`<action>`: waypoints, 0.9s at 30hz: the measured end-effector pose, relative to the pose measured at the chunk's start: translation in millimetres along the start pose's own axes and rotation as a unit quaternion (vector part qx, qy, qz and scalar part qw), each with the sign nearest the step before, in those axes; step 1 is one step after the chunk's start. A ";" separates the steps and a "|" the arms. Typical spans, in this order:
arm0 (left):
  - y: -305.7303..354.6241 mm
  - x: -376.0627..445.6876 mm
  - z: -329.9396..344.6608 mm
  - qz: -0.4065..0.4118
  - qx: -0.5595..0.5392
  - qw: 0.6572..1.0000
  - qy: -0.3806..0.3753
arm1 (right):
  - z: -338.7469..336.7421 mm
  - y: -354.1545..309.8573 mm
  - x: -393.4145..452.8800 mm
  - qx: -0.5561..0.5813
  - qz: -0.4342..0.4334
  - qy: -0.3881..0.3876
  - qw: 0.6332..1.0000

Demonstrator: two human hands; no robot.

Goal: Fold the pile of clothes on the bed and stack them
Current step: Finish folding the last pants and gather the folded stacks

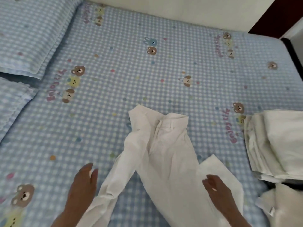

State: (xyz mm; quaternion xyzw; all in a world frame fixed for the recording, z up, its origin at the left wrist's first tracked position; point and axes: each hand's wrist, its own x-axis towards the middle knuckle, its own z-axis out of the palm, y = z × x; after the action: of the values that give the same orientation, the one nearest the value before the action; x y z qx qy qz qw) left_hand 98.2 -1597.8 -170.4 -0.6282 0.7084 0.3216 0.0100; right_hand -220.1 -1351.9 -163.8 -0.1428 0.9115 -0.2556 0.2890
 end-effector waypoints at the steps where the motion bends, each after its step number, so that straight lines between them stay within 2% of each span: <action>1: 34.8 12.7 3.2 0.036 -0.025 0.998 0.035 | 15.6 -19.9 15.9 -0.019 -0.008 -0.015 1.000; 3: 102.6 45.9 10.5 0.065 -0.100 0.993 -0.002 | 38.4 -59.3 51.8 -0.033 -0.038 -0.063 0.997; 4: 128.8 67.5 18.0 0.070 -0.096 0.993 -0.012 | 51.0 -75.9 69.5 -0.037 -0.049 -0.059 0.996; 8: 184.1 152.2 47.0 -0.004 -0.087 0.992 -0.089 | 86.1 -107.0 125.2 -0.021 -0.050 -0.054 0.997; 13: 175.2 233.2 81.7 -0.047 -0.024 0.992 -0.114 | 104.4 -111.6 192.0 -0.013 -0.030 -0.030 0.999; 16: 162.7 260.0 103.8 -0.019 0.013 0.991 -0.131 | 113.0 -109.4 221.3 0.040 -0.027 -0.051 0.998; 18: 155.8 266.9 111.1 0.014 0.003 0.993 -0.114 | 111.5 -105.9 230.0 0.088 0.001 -0.048 0.995; 20: 152.1 263.2 101.2 0.045 -0.035 0.993 -0.099 | 97.6 -102.4 231.5 0.116 0.037 -0.048 0.991; 23: 151.0 243.8 54.8 0.051 -0.158 0.982 -0.088 | 52.3 -104.0 213.5 0.199 0.064 -0.122 0.970; 25: 153.9 215.8 11.5 0.050 -0.255 0.960 -0.100 | 16.7 -115.0 189.0 0.183 0.019 -0.140 0.973; 27: 163.1 179.3 -38.1 0.089 -0.287 0.948 -0.103 | -22.2 -141.1 155.1 0.167 -0.041 -0.092 0.981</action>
State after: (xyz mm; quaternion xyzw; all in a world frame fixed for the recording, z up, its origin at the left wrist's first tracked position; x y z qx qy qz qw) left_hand -70.9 -1773.4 -142.9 -0.5023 0.6344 0.5737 -0.1267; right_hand -340.4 -1523.6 -141.2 -0.1524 0.8190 -0.4016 0.3803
